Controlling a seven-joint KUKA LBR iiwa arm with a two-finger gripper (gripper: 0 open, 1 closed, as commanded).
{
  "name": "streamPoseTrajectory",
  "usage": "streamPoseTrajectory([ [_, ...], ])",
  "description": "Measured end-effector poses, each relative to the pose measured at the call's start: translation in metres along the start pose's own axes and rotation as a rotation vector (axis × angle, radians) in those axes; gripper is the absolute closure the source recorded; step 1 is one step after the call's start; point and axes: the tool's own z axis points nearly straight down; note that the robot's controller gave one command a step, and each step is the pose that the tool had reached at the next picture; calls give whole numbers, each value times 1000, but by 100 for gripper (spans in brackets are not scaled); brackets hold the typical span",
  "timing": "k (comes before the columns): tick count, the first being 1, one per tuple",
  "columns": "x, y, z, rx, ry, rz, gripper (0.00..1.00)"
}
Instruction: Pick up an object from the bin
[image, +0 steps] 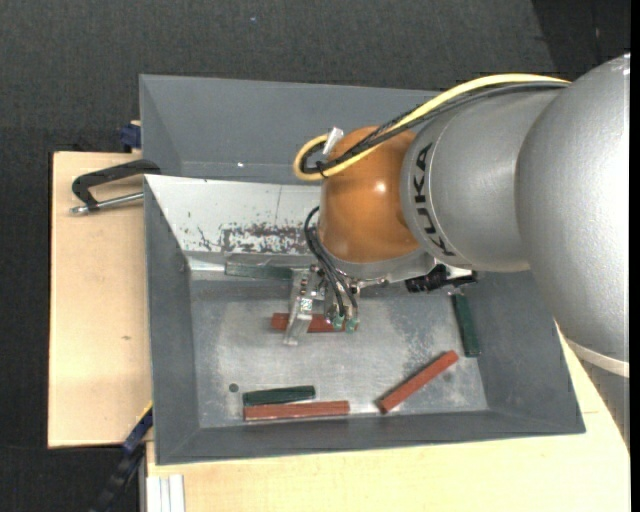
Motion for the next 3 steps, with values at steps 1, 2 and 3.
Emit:
streamPoseTrajectory([
  [1, -1, 0, -8, -1, -1, 0, 100],
  [2, 1, 0, -19, 2, 6, -1, 100],
  [3, 0, 1, -35, 1, 2, -1, 100],
])
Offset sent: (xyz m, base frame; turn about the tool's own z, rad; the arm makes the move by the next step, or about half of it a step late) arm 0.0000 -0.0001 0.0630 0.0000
